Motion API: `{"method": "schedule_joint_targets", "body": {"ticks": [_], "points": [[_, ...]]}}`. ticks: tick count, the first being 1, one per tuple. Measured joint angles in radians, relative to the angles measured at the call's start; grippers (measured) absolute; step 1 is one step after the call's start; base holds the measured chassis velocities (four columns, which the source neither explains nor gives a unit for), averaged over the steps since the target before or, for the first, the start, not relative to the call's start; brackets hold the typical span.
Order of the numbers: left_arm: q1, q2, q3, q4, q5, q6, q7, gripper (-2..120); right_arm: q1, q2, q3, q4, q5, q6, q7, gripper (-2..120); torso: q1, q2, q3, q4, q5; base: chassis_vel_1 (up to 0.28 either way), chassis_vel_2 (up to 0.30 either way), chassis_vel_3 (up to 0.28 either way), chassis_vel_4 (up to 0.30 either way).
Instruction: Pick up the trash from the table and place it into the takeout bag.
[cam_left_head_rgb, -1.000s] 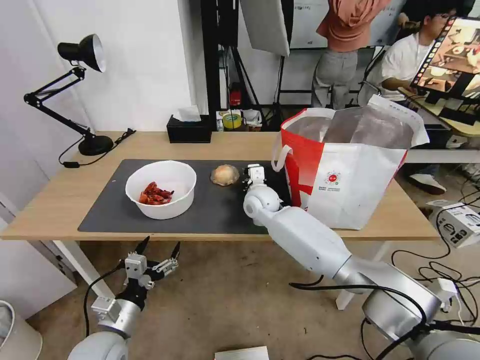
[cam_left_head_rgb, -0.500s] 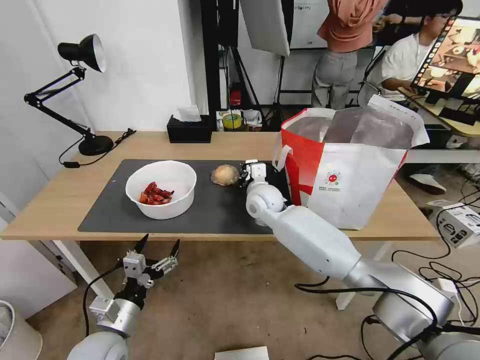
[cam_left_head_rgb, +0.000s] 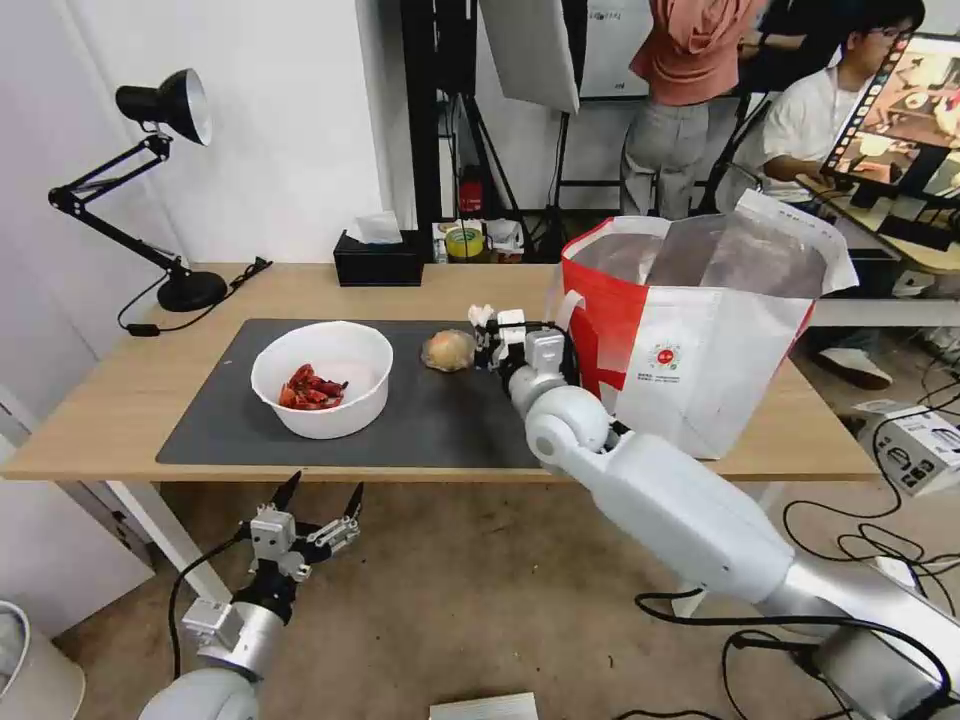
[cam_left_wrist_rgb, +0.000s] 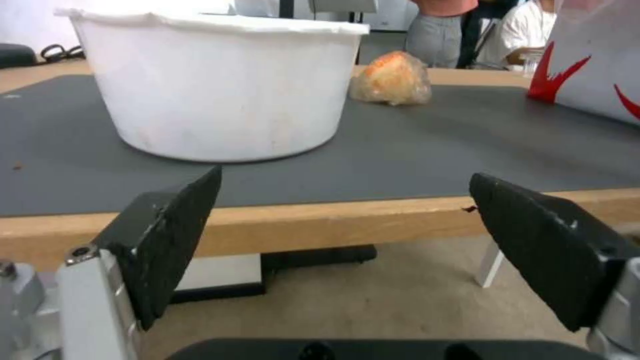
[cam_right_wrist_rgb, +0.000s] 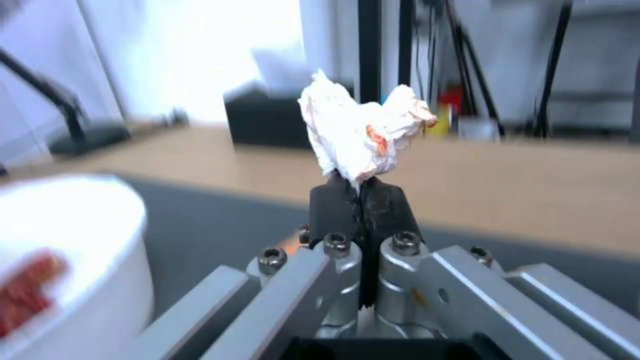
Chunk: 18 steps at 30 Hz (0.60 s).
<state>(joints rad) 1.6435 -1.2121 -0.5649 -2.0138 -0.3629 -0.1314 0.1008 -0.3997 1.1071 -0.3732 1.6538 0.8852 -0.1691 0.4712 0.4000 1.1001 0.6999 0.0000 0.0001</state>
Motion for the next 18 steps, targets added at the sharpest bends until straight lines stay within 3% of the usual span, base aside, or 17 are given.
{"method": "schedule_joint_targets", "body": {"ticks": [8, 18], "points": [[0.012, -0.004, 0.003, -0.001, 0.013, 0.001, -0.003, 100, -0.052, -0.059, 0.089, 0.134, -0.058, 0.124, -0.044, 0, 0.0, 0.0, 0.0, 0.0, 0.0, 0.0, 0.0, 0.0, 0.0], [0.025, 0.006, -0.006, -0.021, 0.02, 0.005, -0.007, 100, -0.087, -0.147, 0.209, 0.279, -0.175, 0.141, -0.001, 0, 0.0, 0.0, 0.0, 0.0, 0.0001, 0.0, 0.0, 0.0, 0.0]]}}
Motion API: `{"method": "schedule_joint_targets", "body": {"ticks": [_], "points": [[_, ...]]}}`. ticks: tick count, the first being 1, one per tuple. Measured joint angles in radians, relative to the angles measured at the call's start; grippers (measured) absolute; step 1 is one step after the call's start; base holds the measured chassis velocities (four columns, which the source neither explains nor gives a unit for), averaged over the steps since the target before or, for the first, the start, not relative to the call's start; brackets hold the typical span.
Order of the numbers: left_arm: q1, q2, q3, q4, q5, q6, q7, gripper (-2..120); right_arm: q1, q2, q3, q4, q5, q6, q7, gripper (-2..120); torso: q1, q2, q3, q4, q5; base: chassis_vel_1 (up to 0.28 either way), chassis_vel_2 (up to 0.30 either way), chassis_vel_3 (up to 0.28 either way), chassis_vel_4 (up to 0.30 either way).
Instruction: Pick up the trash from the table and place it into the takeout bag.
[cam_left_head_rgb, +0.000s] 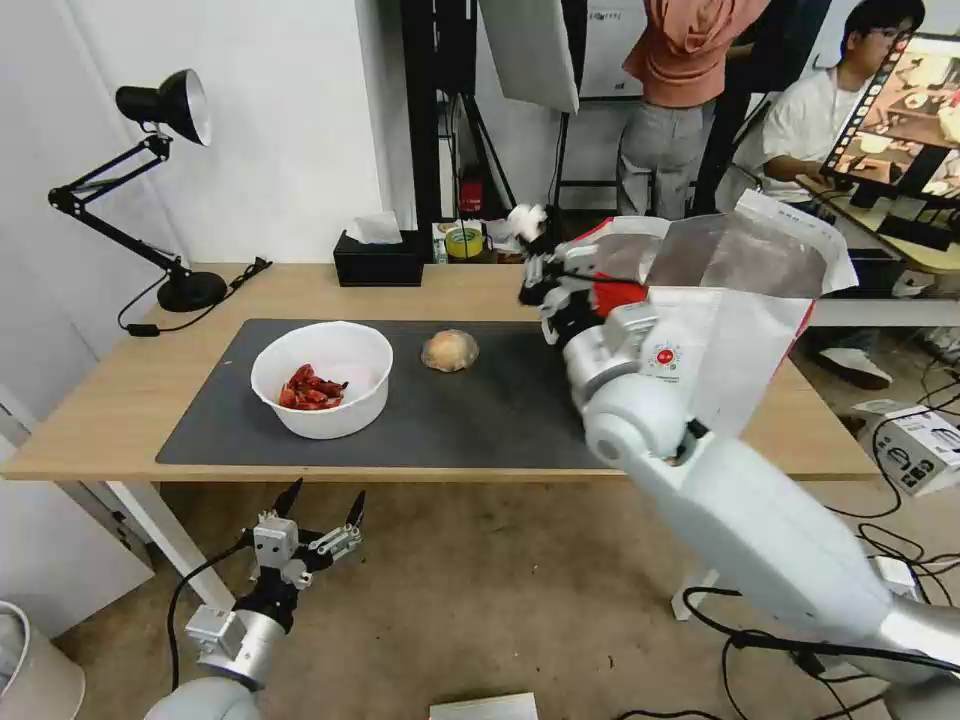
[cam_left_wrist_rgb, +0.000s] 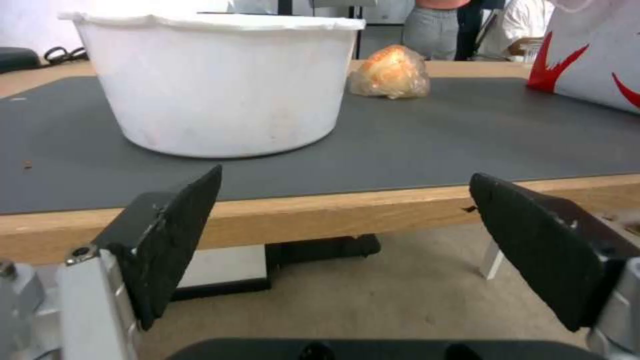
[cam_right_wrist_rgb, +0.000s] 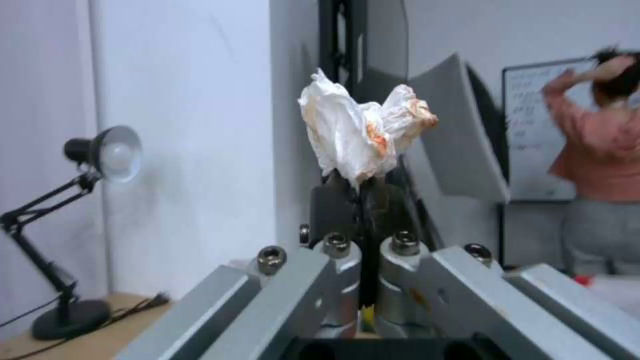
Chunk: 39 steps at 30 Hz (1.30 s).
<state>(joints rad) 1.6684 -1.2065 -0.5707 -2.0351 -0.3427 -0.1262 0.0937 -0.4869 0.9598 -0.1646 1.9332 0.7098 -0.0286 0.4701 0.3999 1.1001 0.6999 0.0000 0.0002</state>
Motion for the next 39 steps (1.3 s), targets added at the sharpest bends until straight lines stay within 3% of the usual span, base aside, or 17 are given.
{"method": "schedule_joint_targets", "body": {"ticks": [9, 21, 35, 37, 39], "points": [[-0.001, -0.006, 0.015, 0.0, 0.005, 0.001, -0.003, 100, -0.003, -0.058, 0.071, -0.001, -0.001, -0.004, 0.028, 0, 0.0, 0.0, 0.0, 0.0, -0.0001, 0.0, 0.0, 0.0, 0.0], [0.002, -0.002, 0.024, -0.011, 0.008, 0.004, -0.01, 100, -0.044, -0.128, 0.183, 0.006, 0.114, -0.161, 0.157, 0, 0.0, 0.0, 0.0, -0.0001, 0.0, 0.0, 0.0, 0.0, 0.0], [-0.008, -0.006, 0.052, -0.01, 0.017, 0.004, -0.01, 100, -0.1, -0.184, 0.234, 0.033, 0.169, -0.197, 0.193, 0, 0.0, 0.0, 0.0, 0.0, -0.0002, 0.0, 0.0, 0.0, 0.0], [-0.009, -0.006, 0.054, -0.01, 0.017, 0.004, -0.01, 100, -0.104, -0.187, 0.238, 0.034, 0.17, -0.199, 0.193, 2, 0.0, 0.0, 0.0, -0.0001, -0.0002, 0.0, 0.0, 0.0, 0.0], [-0.01, -0.005, 0.058, -0.01, 0.017, 0.004, -0.01, 100, -0.11, -0.193, 0.245, 0.036, 0.174, -0.206, 0.194, 11, 0.0, 0.0, 0.0, 0.0, -0.0001, 0.0, 0.0, 0.0, 0.0]]}}
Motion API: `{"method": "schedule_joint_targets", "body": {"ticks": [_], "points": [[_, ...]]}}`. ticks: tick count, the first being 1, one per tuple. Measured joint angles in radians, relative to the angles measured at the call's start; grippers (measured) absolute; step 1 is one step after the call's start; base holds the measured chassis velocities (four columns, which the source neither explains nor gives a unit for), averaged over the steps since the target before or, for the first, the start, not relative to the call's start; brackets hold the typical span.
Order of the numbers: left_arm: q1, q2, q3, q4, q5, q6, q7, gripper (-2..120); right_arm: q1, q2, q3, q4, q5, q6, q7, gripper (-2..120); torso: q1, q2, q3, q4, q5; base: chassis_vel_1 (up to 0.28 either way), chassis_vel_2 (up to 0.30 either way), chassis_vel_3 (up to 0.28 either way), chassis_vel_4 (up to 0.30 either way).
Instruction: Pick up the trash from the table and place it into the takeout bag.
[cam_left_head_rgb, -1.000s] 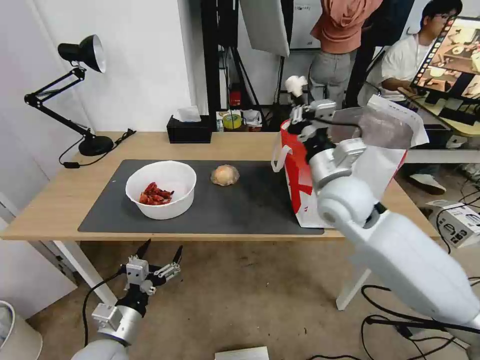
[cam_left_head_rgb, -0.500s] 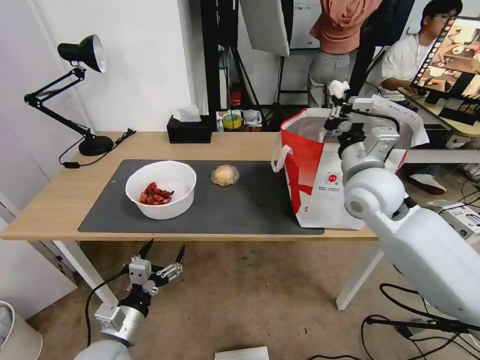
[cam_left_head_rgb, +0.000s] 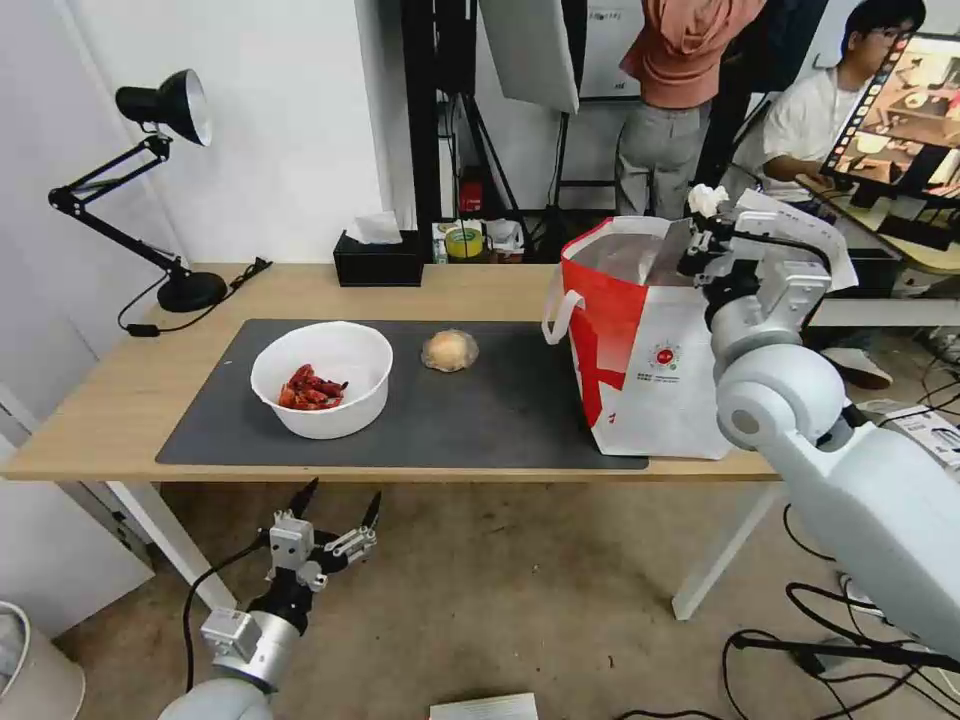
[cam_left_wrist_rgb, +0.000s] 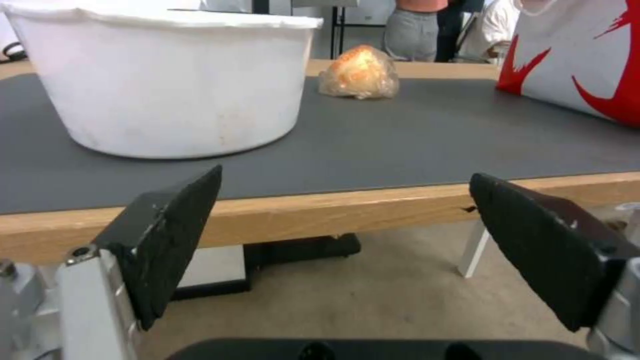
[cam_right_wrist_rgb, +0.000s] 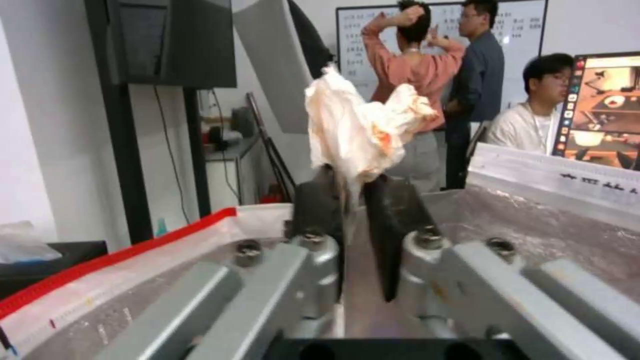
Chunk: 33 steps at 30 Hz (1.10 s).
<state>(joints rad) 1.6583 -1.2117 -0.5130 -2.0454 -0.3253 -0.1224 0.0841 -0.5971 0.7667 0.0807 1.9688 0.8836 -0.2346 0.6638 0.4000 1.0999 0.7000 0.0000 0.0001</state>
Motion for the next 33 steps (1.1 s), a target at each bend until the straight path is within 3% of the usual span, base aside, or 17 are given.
{"method": "schedule_joint_targets", "body": {"ticks": [1, 4, 6, 8, 10, 16, 22, 24, 33], "points": [[0.0, 0.0, 0.0, 0.0, 0.0, 0.0, 0.0, 100, 0.0, 0.0, 0.0, 0.0, 0.0, 0.0, 0.0, 11, 0.0, 0.0, 0.0, 0.0, 0.0, 0.0, 0.0, 0.0, 0.0], [0.002, 0.001, 0.004, 0.0, 0.001, 0.0, 0.004, 100, -0.001, -0.005, 0.0, 0.0, 0.01, -0.008, -0.001, 26, 0.0, 0.0, 0.0, 0.0, -0.0001, 0.0, 0.0, 0.0, 0.0], [0.002, 0.001, 0.005, 0.0, 0.001, -0.001, 0.004, 100, -0.001, -0.005, 0.0, 0.0, 0.01, -0.008, -0.001, 28, 0.0, 0.0, 0.0, 0.0, 0.0, 0.0, 0.0, 0.0, 0.0], [0.003, -0.001, 0.006, 0.0, 0.003, -0.001, 0.005, 100, -0.003, -0.002, -0.001, 0.001, 0.011, -0.011, -0.001, 41, 0.0, 0.0, 0.0, 0.0001, -0.0001, 0.0, 0.0, 0.0, 0.0], [0.003, -0.001, 0.006, 0.0, 0.003, -0.001, 0.005, 100, -0.005, -0.002, -0.001, 0.001, 0.011, -0.011, -0.001, 44, 0.0, 0.0, 0.0, 0.0001, -0.0001, 0.0, 0.0, 0.0, 0.0], [-0.009, -0.005, 0.019, 0.009, 0.006, -0.002, 0.005, 100, -0.024, 0.002, 0.003, 0.012, 0.013, -0.016, -0.012, 72, 0.0, 0.0, 0.0, 0.0001, -0.0001, 0.0, 0.0, 0.0, 0.0], [-0.019, -0.006, 0.028, 0.014, 0.008, 0.001, 0.004, 100, -0.037, 0.0, 0.009, 0.018, 0.014, -0.019, -0.026, 87, 0.0, 0.0, 0.0, 0.0, -0.0001, 0.0, 0.0, 0.0, 0.0], [-0.024, -0.006, 0.029, 0.019, 0.008, 0.003, 0.002, 100, -0.039, -0.002, 0.01, 0.018, 0.014, -0.021, -0.032, 97, 0.0, 0.0, 0.0, 0.0, -0.0001, 0.0, 0.0, 0.0, 0.0], [-0.024, -0.003, 0.021, 0.014, 0.007, 0.004, 0.001, 100, -0.017, 0.003, -0.002, 0.01, 0.028, -0.04, -0.033, 100, 0.0, 0.0, 0.0, 0.0, -0.0001, 0.0, 0.0, 0.0, 0.0]]}}
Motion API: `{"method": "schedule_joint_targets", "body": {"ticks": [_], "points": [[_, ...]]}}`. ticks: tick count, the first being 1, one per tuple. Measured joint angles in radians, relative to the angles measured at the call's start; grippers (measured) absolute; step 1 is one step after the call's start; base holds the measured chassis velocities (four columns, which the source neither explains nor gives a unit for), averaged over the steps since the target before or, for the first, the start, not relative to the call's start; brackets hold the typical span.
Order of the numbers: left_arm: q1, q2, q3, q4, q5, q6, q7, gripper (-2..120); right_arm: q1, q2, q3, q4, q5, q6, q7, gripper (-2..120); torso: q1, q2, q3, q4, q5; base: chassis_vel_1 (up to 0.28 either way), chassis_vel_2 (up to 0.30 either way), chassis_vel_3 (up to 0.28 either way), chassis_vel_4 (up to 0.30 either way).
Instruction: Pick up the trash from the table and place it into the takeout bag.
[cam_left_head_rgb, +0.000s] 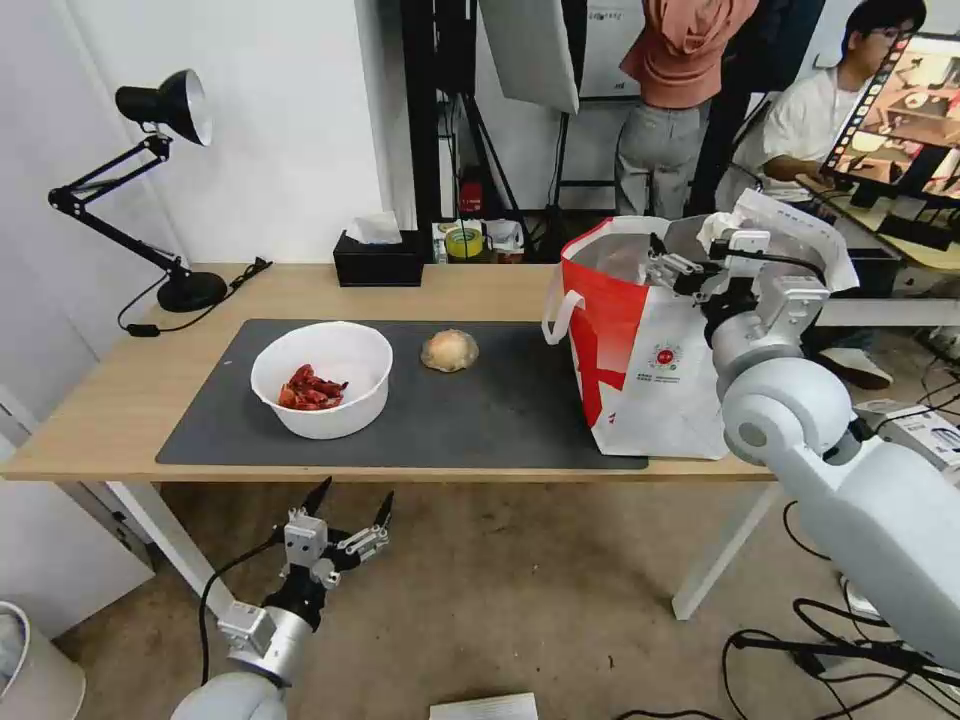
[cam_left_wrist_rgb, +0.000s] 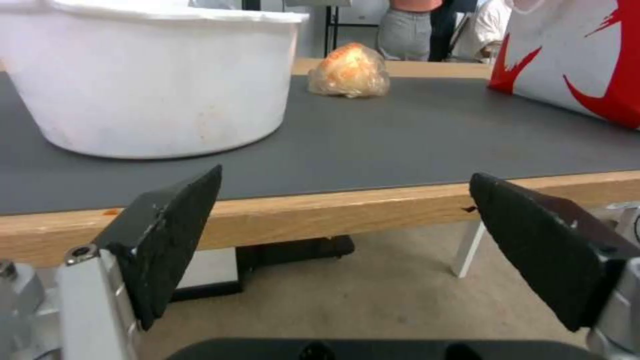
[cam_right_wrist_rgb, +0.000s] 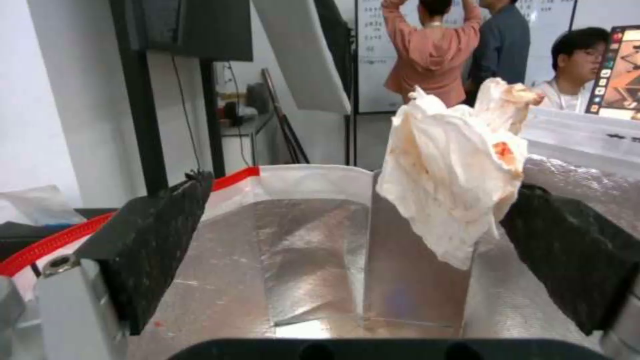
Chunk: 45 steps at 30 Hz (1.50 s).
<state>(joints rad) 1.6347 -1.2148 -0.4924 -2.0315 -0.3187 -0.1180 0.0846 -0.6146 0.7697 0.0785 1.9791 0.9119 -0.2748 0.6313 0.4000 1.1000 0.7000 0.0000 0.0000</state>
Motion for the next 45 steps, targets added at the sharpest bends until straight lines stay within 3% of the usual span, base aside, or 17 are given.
{"method": "schedule_joint_targets", "body": {"ticks": [15, 45], "points": [[0.009, 0.001, -0.009, -0.012, -0.003, 0.0, -0.001, 100, 0.058, -0.034, -0.019, 0.021, 0.029, -0.192, 0.03, 100, 0.0, 0.0, 0.0, 0.0, 0.0, 0.0, 0.0, 0.0, 0.0], [0.008, 0.002, -0.001, -0.021, -0.002, 0.003, -0.002, 100, 0.066, -0.043, -0.018, 0.02, 0.029, -0.208, 0.022, 100, 0.0, 0.0, 0.0, 0.0, 0.0, 0.0, 0.0, 0.0, 0.0]]}}
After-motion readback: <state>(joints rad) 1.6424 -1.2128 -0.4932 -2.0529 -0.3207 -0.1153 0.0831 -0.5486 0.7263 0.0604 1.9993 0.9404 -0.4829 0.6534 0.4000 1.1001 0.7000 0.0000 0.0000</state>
